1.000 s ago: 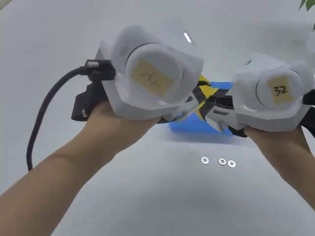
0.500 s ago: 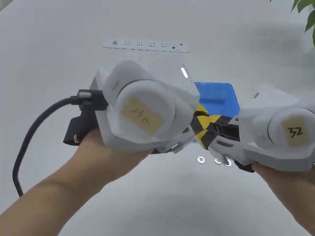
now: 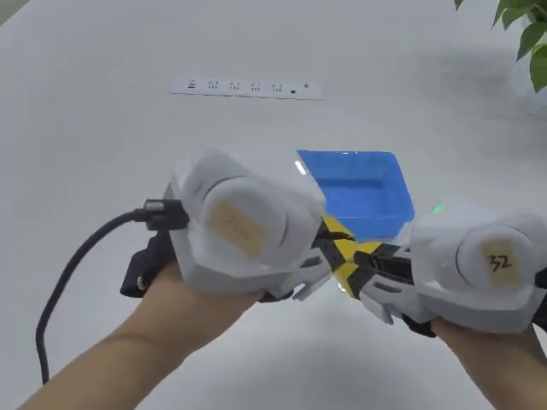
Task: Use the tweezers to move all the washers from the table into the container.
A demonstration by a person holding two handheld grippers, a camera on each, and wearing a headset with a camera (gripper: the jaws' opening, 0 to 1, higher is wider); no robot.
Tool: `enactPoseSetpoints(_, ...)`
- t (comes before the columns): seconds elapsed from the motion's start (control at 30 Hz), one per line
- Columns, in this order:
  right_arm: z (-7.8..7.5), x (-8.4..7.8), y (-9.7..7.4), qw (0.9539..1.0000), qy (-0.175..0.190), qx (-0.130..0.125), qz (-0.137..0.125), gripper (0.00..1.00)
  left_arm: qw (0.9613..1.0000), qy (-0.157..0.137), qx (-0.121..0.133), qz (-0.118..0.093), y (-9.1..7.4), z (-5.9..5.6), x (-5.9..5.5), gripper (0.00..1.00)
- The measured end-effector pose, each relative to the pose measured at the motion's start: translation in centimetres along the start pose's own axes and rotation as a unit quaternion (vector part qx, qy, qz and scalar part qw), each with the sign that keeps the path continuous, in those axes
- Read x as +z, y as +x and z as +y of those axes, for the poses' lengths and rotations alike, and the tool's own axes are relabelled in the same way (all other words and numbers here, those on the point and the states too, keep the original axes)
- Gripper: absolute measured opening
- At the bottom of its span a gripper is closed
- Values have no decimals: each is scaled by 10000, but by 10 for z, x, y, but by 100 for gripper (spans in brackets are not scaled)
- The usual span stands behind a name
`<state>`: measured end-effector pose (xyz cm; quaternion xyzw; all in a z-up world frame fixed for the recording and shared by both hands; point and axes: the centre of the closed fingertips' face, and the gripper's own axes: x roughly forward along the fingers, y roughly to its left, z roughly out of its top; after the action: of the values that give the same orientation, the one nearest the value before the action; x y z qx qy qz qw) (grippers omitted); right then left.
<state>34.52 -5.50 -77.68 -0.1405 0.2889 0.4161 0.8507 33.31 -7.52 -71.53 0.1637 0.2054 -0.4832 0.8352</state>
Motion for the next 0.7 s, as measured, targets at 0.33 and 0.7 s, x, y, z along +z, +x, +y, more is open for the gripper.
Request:
enactPoseSetpoints(0.33, -3, -3, 3, 10000, 84, -20, 20, 8, 9995, 265, 52, 157, 4, 1, -5, 0)
enactPoseSetpoints(0.7, -7, -11, 0, 9985, -444, 214, 243, 12, 9997, 171, -9, 194, 5, 3, -6, 0)
